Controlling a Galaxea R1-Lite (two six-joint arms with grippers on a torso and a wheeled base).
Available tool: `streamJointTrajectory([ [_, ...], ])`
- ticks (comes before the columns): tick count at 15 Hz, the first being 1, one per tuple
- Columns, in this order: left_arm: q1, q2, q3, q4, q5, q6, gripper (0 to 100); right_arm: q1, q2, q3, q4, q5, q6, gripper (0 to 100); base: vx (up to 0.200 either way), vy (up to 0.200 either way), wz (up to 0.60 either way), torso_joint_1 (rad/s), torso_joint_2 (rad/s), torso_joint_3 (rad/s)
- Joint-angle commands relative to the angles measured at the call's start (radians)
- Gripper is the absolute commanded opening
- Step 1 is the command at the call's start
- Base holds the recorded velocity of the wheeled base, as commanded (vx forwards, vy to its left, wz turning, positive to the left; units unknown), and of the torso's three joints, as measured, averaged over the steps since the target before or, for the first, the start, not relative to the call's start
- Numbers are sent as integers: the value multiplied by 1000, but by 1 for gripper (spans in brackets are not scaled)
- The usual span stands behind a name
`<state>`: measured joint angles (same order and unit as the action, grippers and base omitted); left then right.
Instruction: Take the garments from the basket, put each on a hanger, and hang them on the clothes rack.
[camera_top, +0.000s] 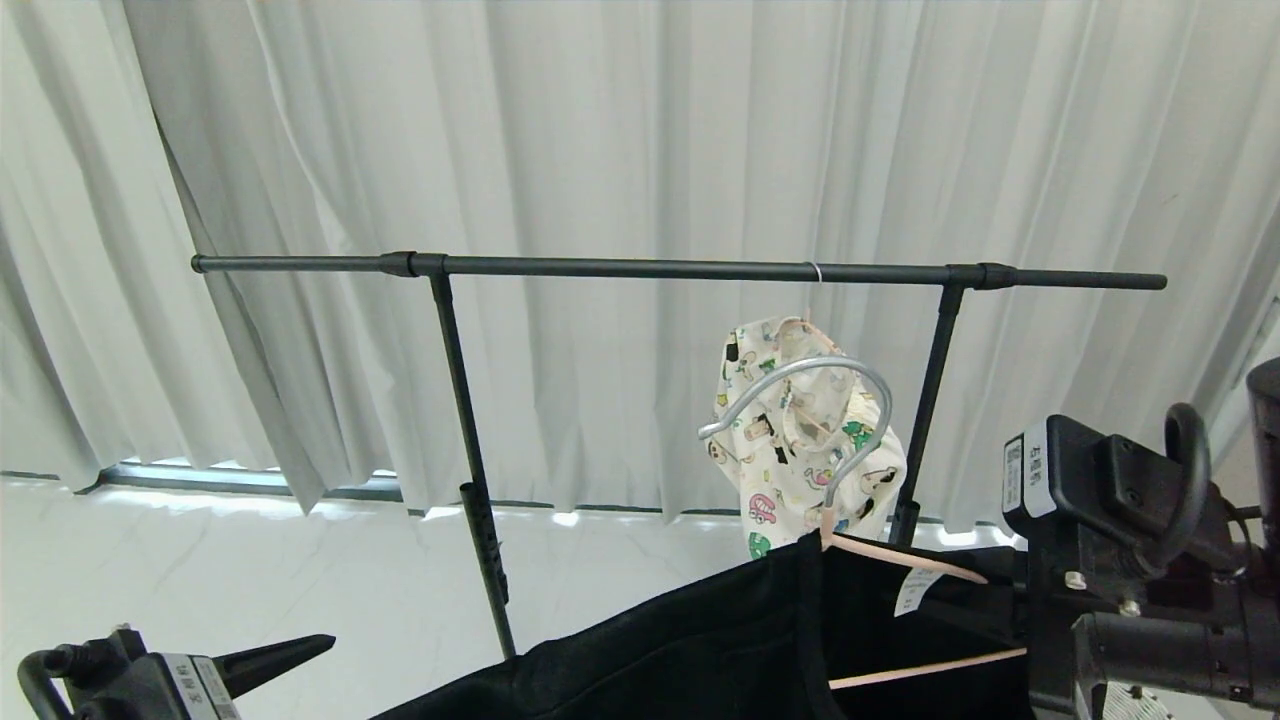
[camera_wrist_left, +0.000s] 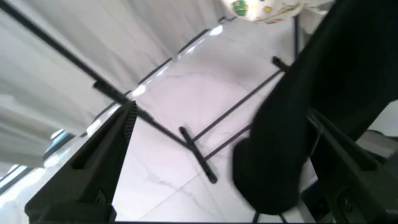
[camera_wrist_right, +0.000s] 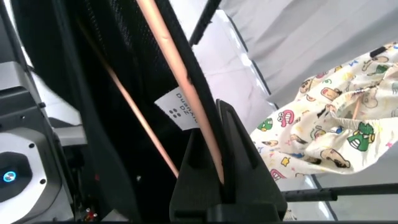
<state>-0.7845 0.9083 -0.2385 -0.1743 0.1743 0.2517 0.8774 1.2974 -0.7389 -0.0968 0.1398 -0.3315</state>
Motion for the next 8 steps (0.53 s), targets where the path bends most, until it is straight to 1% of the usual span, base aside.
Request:
streamJointTrajectory([
  [1,2,-9,4,-1,-16,3,0,3,-3,3,0,0,0,0,0,0,0,0,0,0],
  [3,4,-6,4,-1,-13,3,0,2,-9,4,2,-6,2,0,0,0,0,0,0,0],
  [4,25,-3,7,-1,-4,-5,0,-11,-12,13,5,-22,0,0,0,0,0,0,0,0],
  [5,70,-5,16,-1,21,-15,0,-25,-21,26,5,-55,0,0,0,0,0,0,0,0],
  [6,142,-14,38,-1,67,-22,0,-37,-33,46,5,-114,2,0,0,0,0,0,0,0],
  [7,212,-34,58,-1,97,-22,0,-57,-49,59,5,-137,5,0,0,0,0,0,0,0],
  [8,263,-60,74,-1,100,-17,0,-77,-61,66,5,-137,5,0,0,0,0,0,0,0],
])
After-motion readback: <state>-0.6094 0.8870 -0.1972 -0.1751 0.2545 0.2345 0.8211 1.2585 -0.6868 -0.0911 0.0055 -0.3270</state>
